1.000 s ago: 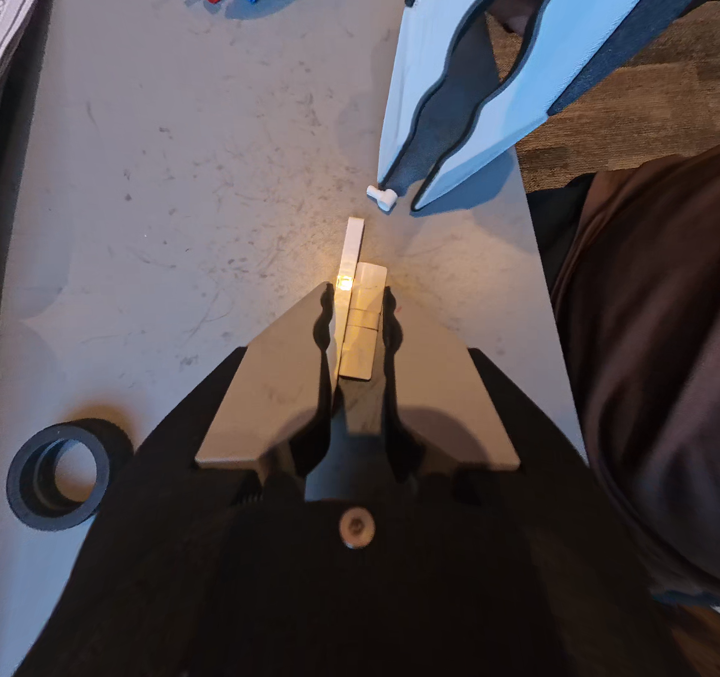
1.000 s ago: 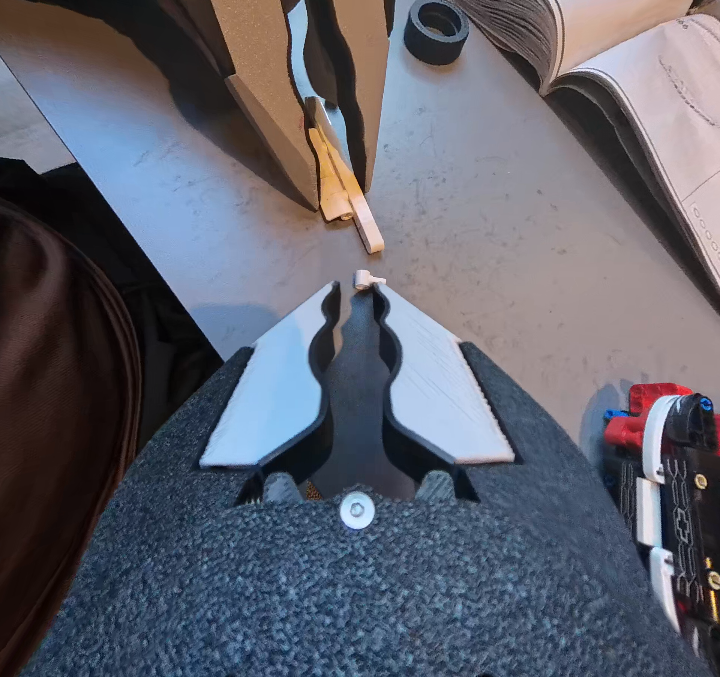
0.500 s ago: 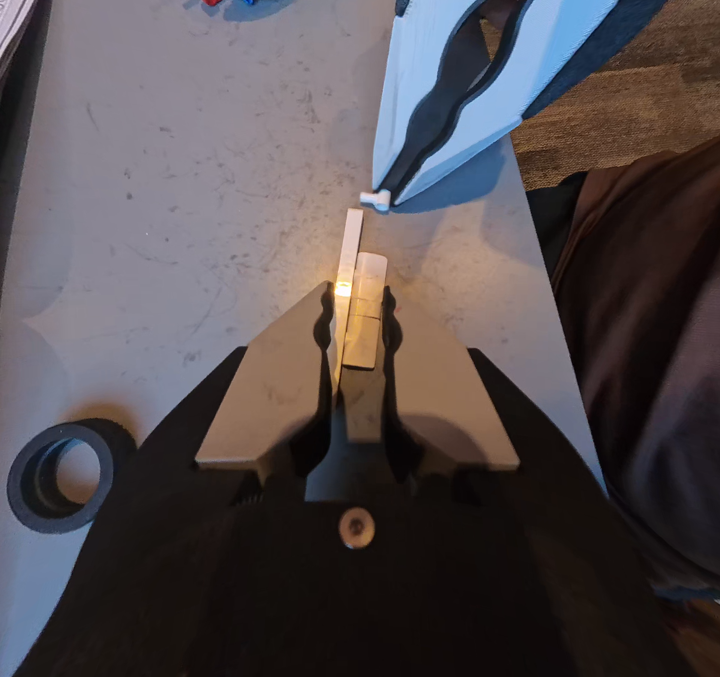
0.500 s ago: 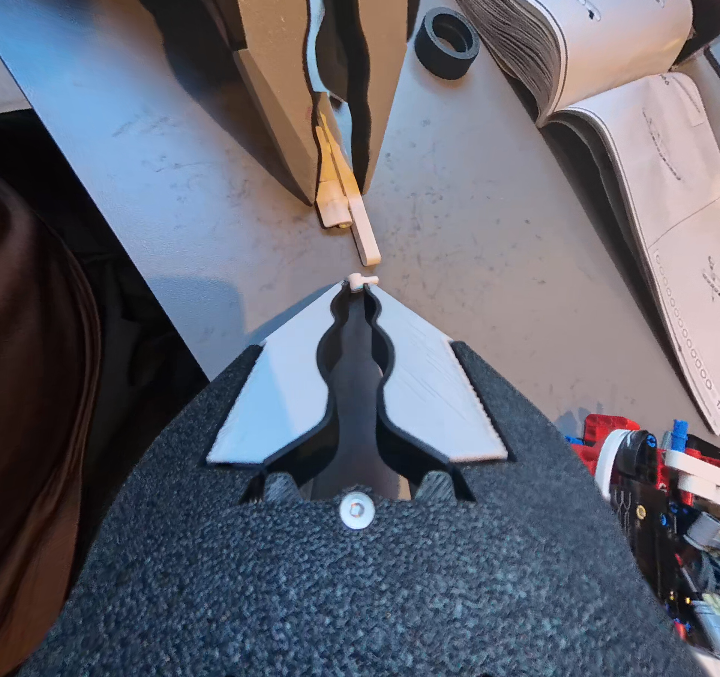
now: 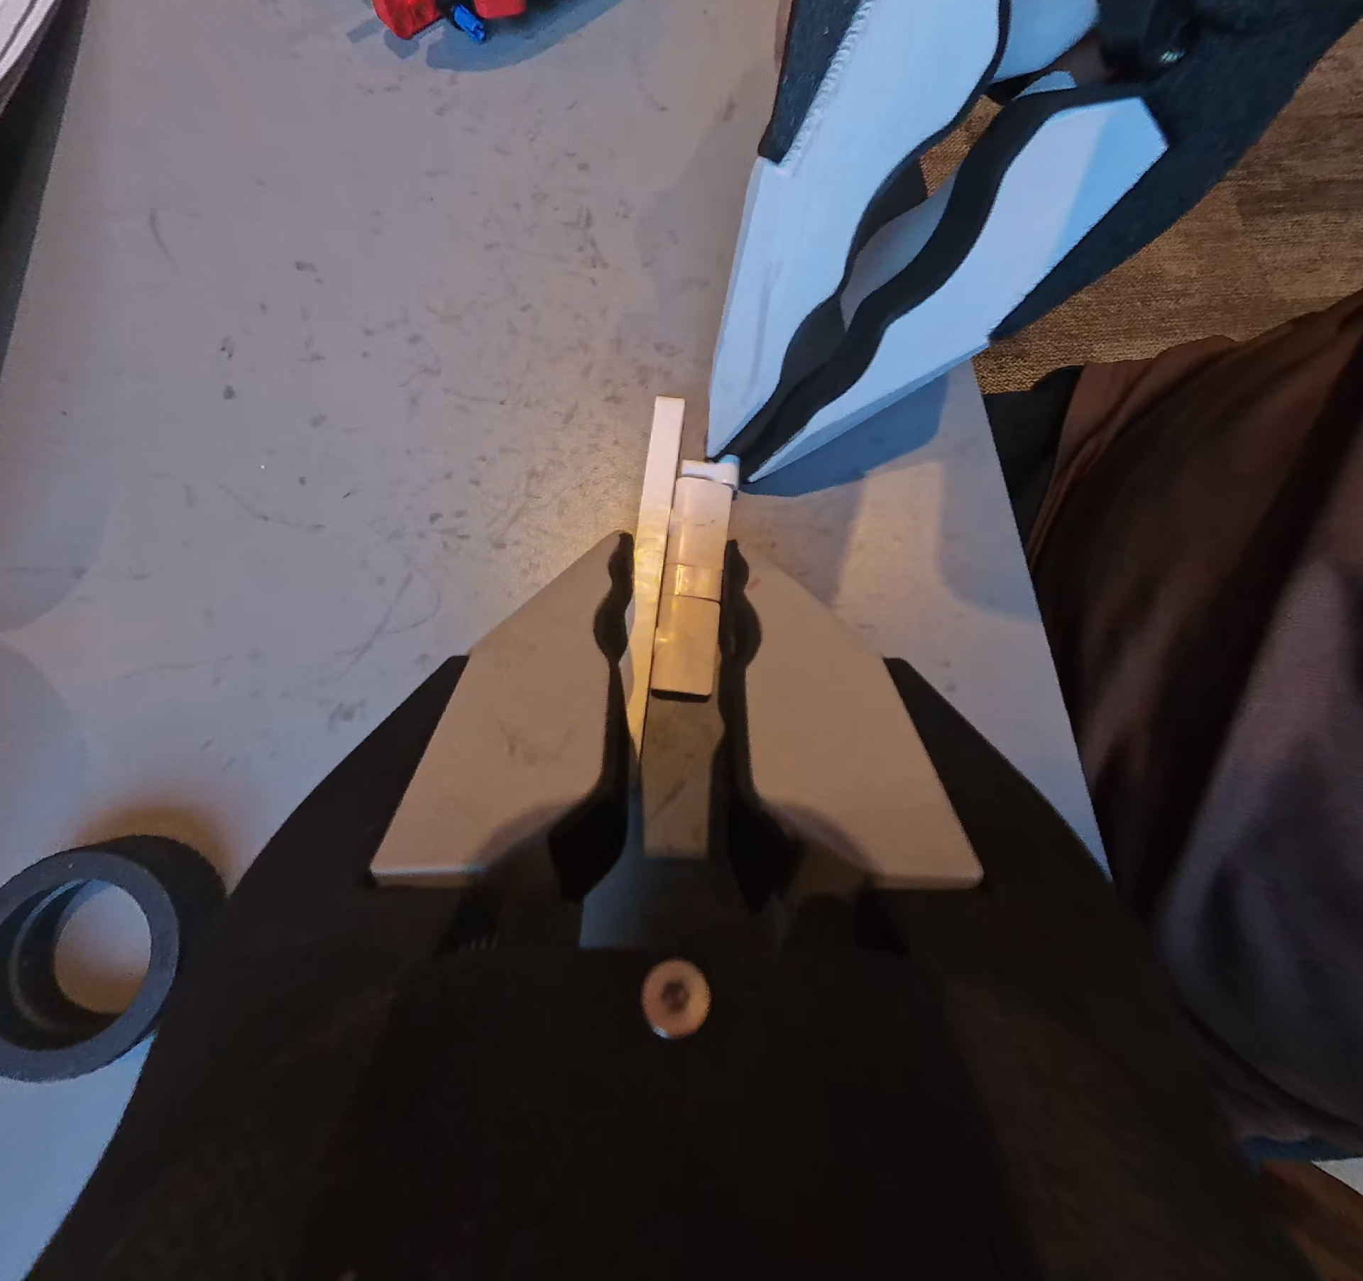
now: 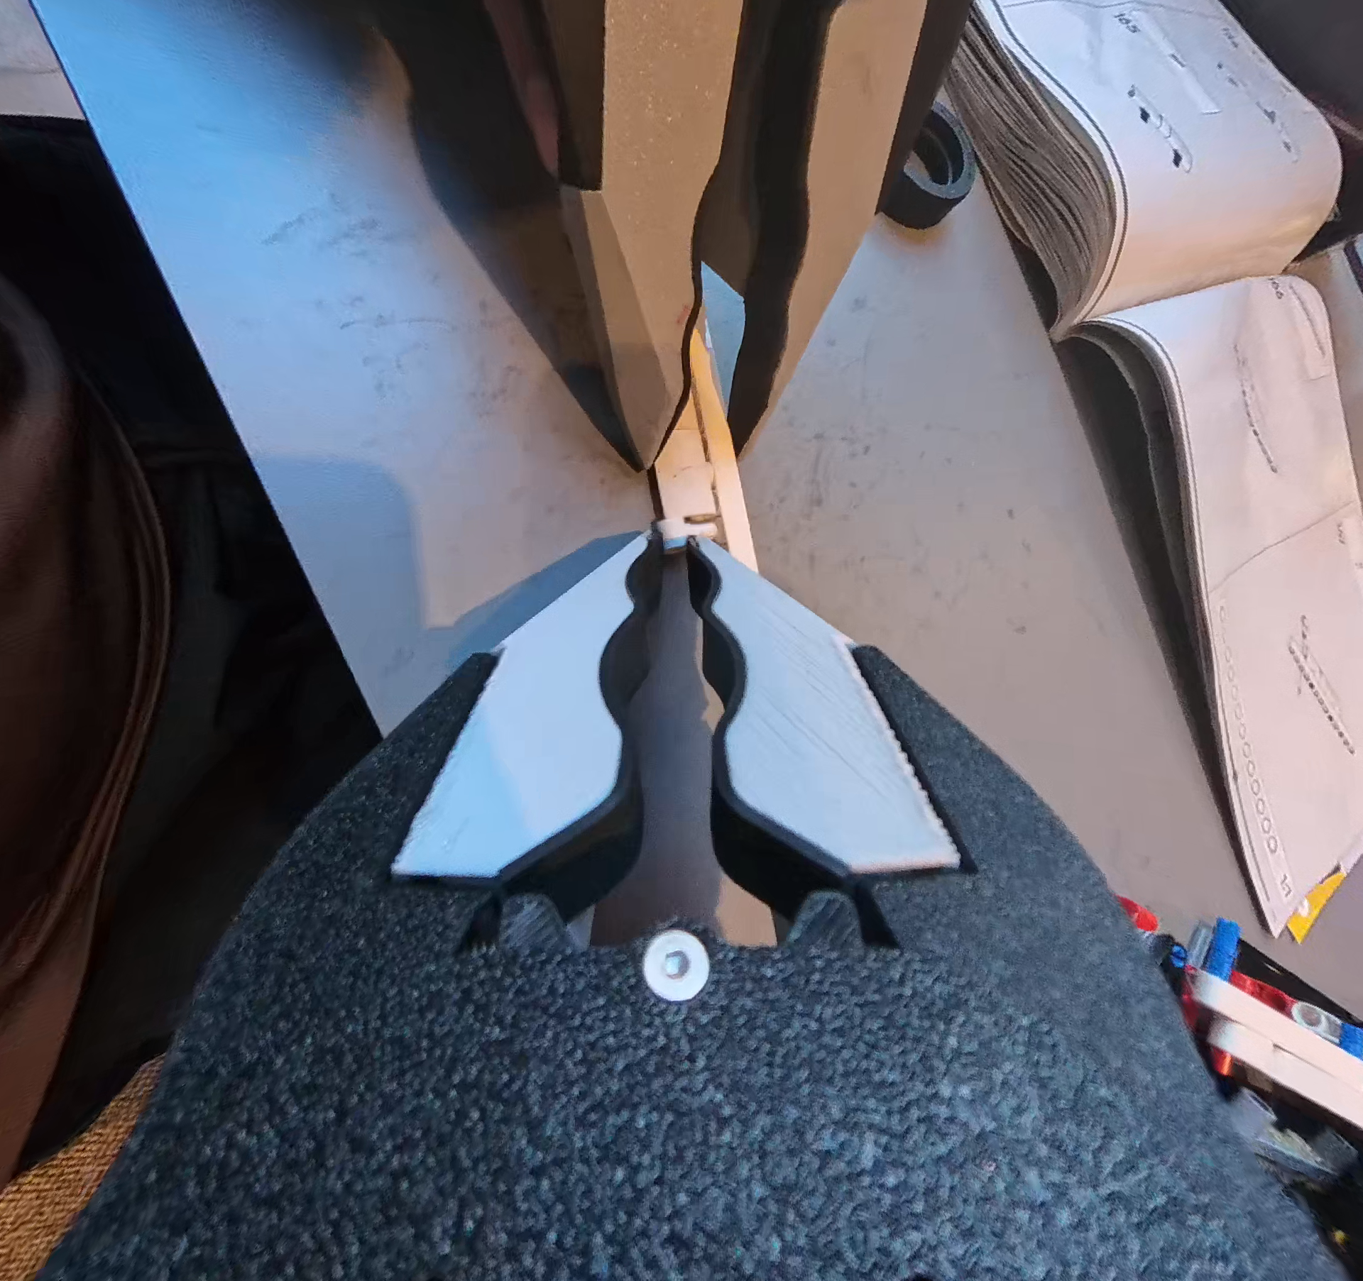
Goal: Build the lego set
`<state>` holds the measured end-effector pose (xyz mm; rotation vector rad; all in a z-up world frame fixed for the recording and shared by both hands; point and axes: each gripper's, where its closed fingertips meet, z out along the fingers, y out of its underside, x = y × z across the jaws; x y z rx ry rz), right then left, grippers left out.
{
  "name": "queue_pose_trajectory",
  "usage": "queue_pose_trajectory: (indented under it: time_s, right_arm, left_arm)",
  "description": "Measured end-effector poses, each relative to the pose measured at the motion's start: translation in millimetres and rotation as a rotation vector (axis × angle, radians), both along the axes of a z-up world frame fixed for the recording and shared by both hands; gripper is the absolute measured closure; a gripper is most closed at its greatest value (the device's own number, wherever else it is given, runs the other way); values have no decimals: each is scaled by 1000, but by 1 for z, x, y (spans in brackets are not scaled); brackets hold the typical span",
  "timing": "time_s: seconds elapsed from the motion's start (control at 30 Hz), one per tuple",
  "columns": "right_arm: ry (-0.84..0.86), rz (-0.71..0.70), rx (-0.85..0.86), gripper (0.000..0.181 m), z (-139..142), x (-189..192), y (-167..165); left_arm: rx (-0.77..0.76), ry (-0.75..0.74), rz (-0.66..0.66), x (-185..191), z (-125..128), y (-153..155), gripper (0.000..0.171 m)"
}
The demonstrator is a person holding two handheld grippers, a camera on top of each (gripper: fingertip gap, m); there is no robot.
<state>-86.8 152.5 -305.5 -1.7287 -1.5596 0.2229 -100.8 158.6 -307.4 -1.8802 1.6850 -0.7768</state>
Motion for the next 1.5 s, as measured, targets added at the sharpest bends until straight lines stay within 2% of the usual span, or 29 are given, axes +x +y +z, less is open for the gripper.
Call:
queue_pose_trajectory:
  time_s: [0.4,0.63,0.9,0.97,1.07,1.5]
  right_arm:
    - [-69,32,78,175,0,1,2]
    - [31,-19,-143,175,-1,1,3]
    - [-24,-21,-10,168,1,2,6]
    - [-18,-31,-1,158,3,4,10]
    - [7,-19,-66,151,3,4,12]
    - [77,115,-421,158,-4,0,8]
  left_arm:
    - [28,14,-29,0,0,0,149]
    - [50,24,-68,-1,-1,-1,150]
    - [58,25,-74,-1,-1,-2,150]
    - [58,21,-77,-1,-1,-2,150]
    - [63,22,-82,0,-1,-2,150]
    - [67,12,-94,0,-1,-3,150]
